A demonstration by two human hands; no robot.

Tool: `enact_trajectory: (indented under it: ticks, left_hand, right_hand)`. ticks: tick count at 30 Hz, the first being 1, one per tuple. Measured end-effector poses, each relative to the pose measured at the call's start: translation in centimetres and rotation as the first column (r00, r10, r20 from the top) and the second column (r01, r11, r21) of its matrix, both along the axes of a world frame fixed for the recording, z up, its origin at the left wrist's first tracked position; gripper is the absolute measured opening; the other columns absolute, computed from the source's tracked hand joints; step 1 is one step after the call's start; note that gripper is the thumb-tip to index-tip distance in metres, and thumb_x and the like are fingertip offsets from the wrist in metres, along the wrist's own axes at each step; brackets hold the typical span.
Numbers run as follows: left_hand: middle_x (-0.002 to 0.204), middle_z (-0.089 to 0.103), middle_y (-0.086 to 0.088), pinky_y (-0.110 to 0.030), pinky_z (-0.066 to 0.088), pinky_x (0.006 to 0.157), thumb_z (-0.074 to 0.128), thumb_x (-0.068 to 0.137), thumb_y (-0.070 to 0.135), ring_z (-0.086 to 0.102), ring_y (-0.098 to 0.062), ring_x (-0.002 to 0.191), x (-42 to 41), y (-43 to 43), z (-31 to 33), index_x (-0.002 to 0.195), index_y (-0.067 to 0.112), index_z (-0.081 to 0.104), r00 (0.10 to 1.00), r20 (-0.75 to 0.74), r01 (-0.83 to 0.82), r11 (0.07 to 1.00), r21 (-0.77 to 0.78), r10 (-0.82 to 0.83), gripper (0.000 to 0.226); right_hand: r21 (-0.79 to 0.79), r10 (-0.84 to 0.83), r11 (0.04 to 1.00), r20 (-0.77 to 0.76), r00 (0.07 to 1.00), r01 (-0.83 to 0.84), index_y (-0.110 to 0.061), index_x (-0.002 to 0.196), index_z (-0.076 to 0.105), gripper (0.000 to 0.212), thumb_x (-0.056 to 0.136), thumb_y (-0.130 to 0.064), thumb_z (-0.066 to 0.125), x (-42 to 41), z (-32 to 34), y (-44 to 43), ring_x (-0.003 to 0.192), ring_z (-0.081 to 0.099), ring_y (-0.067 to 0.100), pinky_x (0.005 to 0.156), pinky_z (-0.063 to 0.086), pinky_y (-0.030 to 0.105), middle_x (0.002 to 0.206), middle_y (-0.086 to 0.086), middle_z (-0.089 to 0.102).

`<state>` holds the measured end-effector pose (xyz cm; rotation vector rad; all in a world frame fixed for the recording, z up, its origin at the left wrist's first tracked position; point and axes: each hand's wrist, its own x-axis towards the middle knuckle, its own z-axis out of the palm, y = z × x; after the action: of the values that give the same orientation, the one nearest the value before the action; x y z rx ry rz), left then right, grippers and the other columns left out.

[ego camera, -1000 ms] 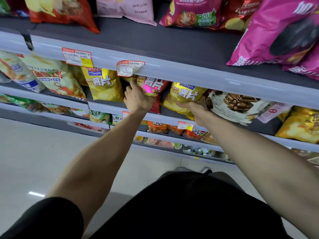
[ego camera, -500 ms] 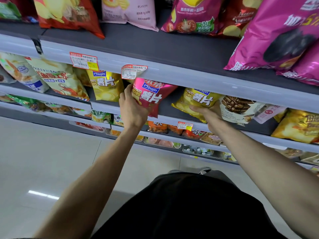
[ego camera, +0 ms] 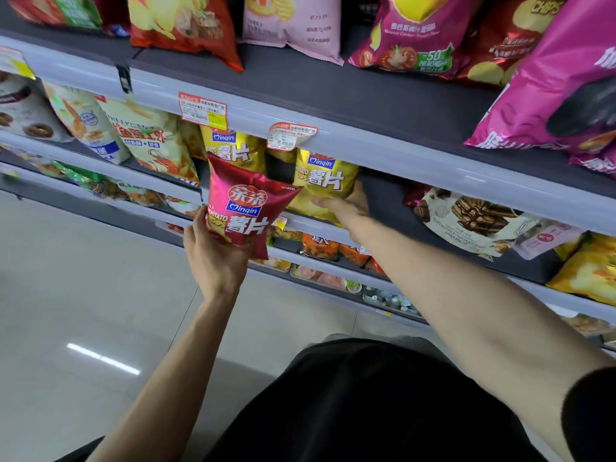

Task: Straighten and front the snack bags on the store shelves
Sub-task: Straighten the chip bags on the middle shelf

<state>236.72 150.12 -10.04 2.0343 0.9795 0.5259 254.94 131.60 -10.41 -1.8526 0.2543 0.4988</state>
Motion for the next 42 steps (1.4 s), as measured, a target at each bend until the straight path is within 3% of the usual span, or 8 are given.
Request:
enact_trajectory:
  ticks: [11,18,23,27,31,35,39,42]
  left_hand:
    - [0.138,0.057,-0.004,-0.039,0.051,0.099,0.097,0.062,0.052,0.057,-0.023,0.126,1.2,-4.3,0.4,0.153,0.023,0.044,0.991,-0.001,0.135,0.989,-0.055,-0.135,0.109]
    - [0.132,0.057,-0.005,-0.048,0.057,0.095,0.093,0.065,0.052,0.059,-0.027,0.12,5.6,-9.7,0.7,0.155,0.027,0.039,0.938,-0.054,0.34,0.939,-0.057,-0.343,0.108]
    - [0.139,0.055,-0.004,-0.055,0.056,0.097,0.085,0.069,0.063,0.057,-0.029,0.128,8.4,-13.8,1.4,0.157,0.029,0.03,0.886,-0.123,0.447,0.894,-0.034,-0.447,0.109]
    - [0.14,0.053,-0.002,-0.055,0.056,0.096,0.08,0.072,0.067,0.054,-0.028,0.131,9.7,-16.5,1.5,0.156,0.029,0.029,0.859,-0.123,0.5,0.866,-0.008,-0.497,0.106]
    - [0.148,0.048,-0.004,-0.049,0.053,0.102,0.087,0.076,0.052,0.049,-0.028,0.137,11.8,-17.5,1.0,0.159,0.023,0.029,0.804,-0.053,0.584,0.803,-0.12,-0.593,0.105]
    - [0.149,0.052,-0.006,-0.033,0.041,0.101,0.081,0.083,0.039,0.047,-0.027,0.138,14.1,-17.4,0.9,0.161,0.018,0.03,0.785,-0.001,0.604,0.766,-0.22,-0.619,0.095]
    - [0.154,0.051,-0.006,-0.046,0.044,0.114,0.072,0.086,0.042,0.046,-0.029,0.143,14.2,-16.0,0.4,0.163,0.018,0.026,0.749,-0.008,0.637,0.723,-0.268,-0.663,0.093]
    - [0.149,0.056,-0.006,-0.045,0.046,0.112,0.078,0.084,0.04,0.052,-0.026,0.137,13.6,-14.9,-0.3,0.162,0.017,0.025,0.709,-0.044,0.666,0.689,-0.286,-0.704,0.097]
  right_hand:
    - [-0.102,0.091,0.991,-0.001,0.996,-0.091,-0.033,0.148,0.047,0.074,0.084,-0.047,0.082,0.2,-0.4,0.0,0.134,0.058,0.027,0.112,0.048,0.047,0.147,0.0,0.061]
    - [-0.067,-0.213,0.972,0.136,0.968,0.224,-0.015,0.113,0.069,0.023,0.099,-0.025,0.054,-4.9,-0.4,-6.2,0.104,0.064,0.022,0.086,0.046,0.032,0.111,0.003,0.073]
    - [-0.015,-0.294,0.953,0.186,0.937,0.302,-0.013,0.101,0.071,0.04,0.092,-0.044,0.048,-6.6,0.2,-9.6,0.092,0.069,0.023,0.075,0.051,0.029,0.097,0.004,0.076]
    - [0.021,-0.315,0.948,0.184,0.931,0.317,-0.02,0.109,0.071,0.043,0.095,-0.054,0.049,-6.4,0.4,-11.7,0.1,0.071,0.02,0.091,0.056,0.044,0.104,-0.001,0.078]
    - [0.02,-0.33,0.943,0.174,0.928,0.331,-0.025,0.135,0.066,0.042,0.104,-0.048,0.05,-5.0,1.4,-12.6,0.121,0.064,0.019,0.108,0.049,0.04,0.132,-0.001,0.071]
    - [-0.07,-0.197,0.976,0.116,0.973,0.206,-0.026,0.149,0.053,0.051,0.105,-0.052,0.048,-2.8,2.2,-12.2,0.134,0.055,0.025,0.112,0.042,0.039,0.146,0.0,0.06]
    - [-0.085,-0.106,0.991,0.007,0.994,0.106,-0.024,0.148,0.049,0.063,0.097,-0.06,0.056,-2.3,2.6,-11.2,0.132,0.05,0.021,0.1,0.032,0.032,0.137,-0.006,0.055]
    - [-0.16,-0.019,0.987,-0.037,0.999,0.013,-0.027,0.152,0.045,0.064,0.099,-0.06,0.054,-2.4,1.9,-11.1,0.141,0.048,0.027,0.101,0.036,0.035,0.153,0.0,0.053]
